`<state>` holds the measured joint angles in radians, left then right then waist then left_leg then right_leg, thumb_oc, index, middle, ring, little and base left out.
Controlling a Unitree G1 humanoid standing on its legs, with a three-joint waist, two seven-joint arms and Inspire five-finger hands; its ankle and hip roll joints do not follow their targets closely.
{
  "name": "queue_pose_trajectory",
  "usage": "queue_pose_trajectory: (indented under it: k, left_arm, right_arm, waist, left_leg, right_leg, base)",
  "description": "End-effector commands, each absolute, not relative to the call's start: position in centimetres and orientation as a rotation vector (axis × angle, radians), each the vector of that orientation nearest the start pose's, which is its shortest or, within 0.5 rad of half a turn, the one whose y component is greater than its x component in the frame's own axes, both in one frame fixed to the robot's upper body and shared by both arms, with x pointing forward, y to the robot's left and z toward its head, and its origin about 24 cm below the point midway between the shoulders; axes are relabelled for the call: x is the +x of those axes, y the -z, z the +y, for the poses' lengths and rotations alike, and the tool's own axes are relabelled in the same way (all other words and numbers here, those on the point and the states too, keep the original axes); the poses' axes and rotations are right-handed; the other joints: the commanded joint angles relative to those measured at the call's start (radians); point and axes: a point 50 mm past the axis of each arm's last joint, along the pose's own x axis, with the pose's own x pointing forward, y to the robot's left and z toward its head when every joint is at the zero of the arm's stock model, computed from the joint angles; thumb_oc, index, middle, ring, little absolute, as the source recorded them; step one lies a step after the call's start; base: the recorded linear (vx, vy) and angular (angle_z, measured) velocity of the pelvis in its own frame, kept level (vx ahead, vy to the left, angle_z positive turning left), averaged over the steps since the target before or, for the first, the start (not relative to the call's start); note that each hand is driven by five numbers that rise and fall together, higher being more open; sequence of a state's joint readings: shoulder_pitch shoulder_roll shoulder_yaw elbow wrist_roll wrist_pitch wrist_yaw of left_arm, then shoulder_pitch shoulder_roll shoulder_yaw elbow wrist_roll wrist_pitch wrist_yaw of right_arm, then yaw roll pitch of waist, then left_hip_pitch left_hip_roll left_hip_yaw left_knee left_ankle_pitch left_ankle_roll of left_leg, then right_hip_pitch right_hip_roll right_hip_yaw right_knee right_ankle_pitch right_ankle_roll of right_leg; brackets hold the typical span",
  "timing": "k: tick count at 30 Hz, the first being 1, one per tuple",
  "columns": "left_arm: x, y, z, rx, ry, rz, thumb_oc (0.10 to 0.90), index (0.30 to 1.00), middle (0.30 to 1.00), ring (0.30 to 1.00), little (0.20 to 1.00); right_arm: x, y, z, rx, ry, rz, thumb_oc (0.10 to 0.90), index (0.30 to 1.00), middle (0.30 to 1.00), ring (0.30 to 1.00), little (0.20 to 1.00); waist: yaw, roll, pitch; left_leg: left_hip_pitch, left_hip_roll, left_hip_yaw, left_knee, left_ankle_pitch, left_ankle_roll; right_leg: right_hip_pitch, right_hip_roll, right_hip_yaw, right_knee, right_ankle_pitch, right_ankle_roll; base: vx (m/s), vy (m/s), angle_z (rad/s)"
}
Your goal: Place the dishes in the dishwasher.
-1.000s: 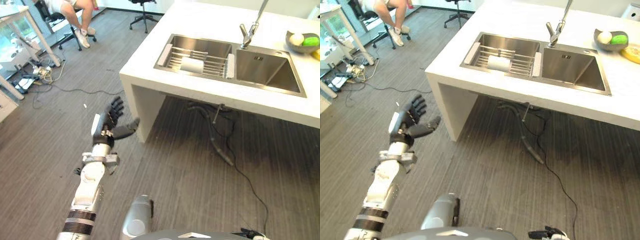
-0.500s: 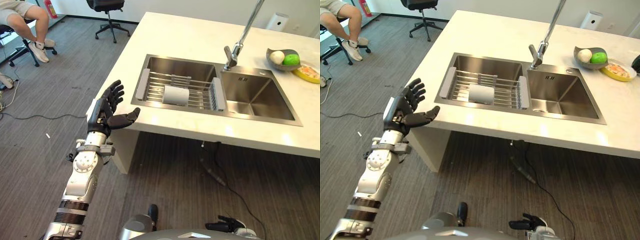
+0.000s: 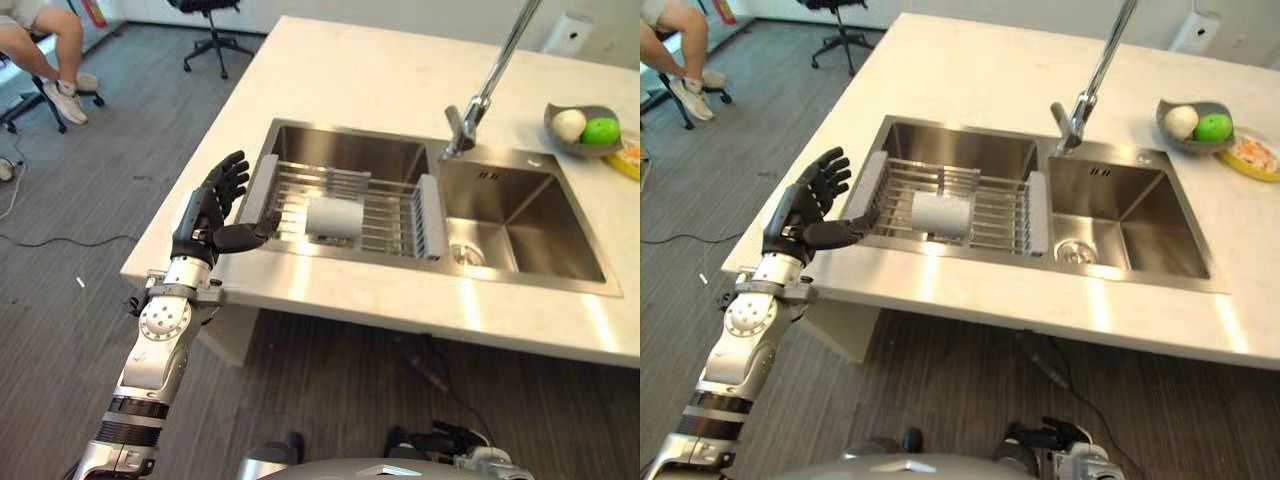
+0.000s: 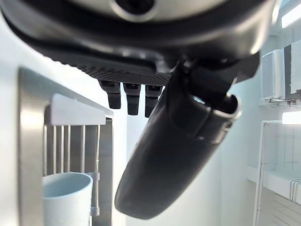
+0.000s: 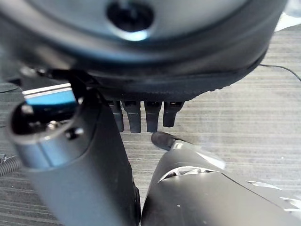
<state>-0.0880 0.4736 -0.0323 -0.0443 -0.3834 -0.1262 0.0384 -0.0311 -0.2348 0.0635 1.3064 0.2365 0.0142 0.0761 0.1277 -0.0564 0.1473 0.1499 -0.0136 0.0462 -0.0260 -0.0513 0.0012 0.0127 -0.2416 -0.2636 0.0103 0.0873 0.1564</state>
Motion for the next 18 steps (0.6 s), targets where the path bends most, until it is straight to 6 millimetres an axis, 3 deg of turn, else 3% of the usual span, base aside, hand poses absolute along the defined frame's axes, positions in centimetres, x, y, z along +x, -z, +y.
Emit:
queue_pose_trajectory:
  k: [1,4,7,10,11,13,18]
  left_arm:
    - [27.6,-17.7,20.7,0.151,0.123,-0.570,0.800,0.900,0.900,0.900,0.900]
    - [27.8,-19.8,21.4,0.530,0.073,-0.635,0.800,0.900,0.900,0.900,0.900]
    - [28.0,-20.1,21.3,0.605,0.089,-0.638,0.800,0.900,0.900,0.900,0.900]
    - [28.5,-21.1,21.1,0.866,0.114,-0.655,0.800,0.900,0.900,0.900,0.900]
    - [28.5,-21.1,21.1,0.866,0.114,-0.655,0.800,0.900,0.900,0.900,0.900]
    - [29.2,-21.8,20.4,1.074,0.214,-0.632,0.800,0.900,0.900,0.900,0.900]
    - [29.9,-21.8,19.6,1.152,0.306,-0.603,0.800,0.900,0.900,0.900,0.900]
  right_arm:
    - [6.4,16.4,-25.0,-0.050,0.183,1.326,0.800,0.900,0.900,0.900,0.900]
    - [5.6,16.4,-25.2,-0.043,0.192,1.335,0.800,0.900,0.900,0.900,0.900]
    - [5.3,16.5,-25.1,-0.043,0.188,1.342,0.800,0.900,0.900,0.900,0.900]
    - [4.6,16.6,-24.8,-0.027,0.181,1.353,0.800,0.900,0.900,0.900,0.900]
    - [4.6,16.6,-24.8,-0.027,0.181,1.353,0.800,0.900,0.900,0.900,0.900]
    - [4.2,16.6,-25.1,-0.029,0.176,1.364,0.800,0.900,0.900,0.900,0.900]
    - [4.0,16.5,-25.3,-0.024,0.173,1.357,0.800,0.900,0.900,0.900,0.900]
  waist:
    - [-0.012,-0.019,-0.043]
    - [-0.029,-0.006,-0.059]
    - [-0.033,0.000,-0.063]
    - [-0.045,0.010,-0.067]
    - [-0.045,0.010,-0.067]
    - [-0.056,0.024,-0.072]
    - [-0.069,0.041,-0.077]
  left_leg:
    - [-0.061,0.044,0.029,0.036,-0.026,-0.020]
    - [-0.025,0.085,0.042,-0.039,0.016,-0.060]
    - [-0.020,0.098,0.048,-0.052,0.024,-0.071]
    - [-0.016,0.106,0.051,-0.055,0.028,-0.079]
    - [-0.016,0.106,0.051,-0.055,0.028,-0.079]
    - [-0.012,0.110,0.055,-0.058,0.033,-0.084]
    - [-0.012,0.111,0.053,-0.061,0.037,-0.085]
  right_leg:
    - [0.088,0.011,-0.027,-0.050,-0.001,0.036]
    - [0.124,0.048,-0.054,-0.098,-0.033,0.030]
    - [0.124,0.057,-0.060,-0.098,-0.047,0.030]
    - [0.125,0.064,-0.059,-0.098,-0.052,0.027]
    - [0.125,0.064,-0.059,-0.098,-0.052,0.027]
    - [0.130,0.073,-0.060,-0.098,-0.058,0.023]
    - [0.131,0.080,-0.053,-0.098,-0.066,0.020]
  base:
    - [0.10,-0.151,-0.15]
    - [0.08,-0.164,-0.18]
    - [0.03,-0.095,-0.10]
    - [0.04,-0.067,-0.01]
    - [0.05,-0.047,0.06]
    - [0.06,-0.038,0.08]
    - [0.03,-0.013,0.12]
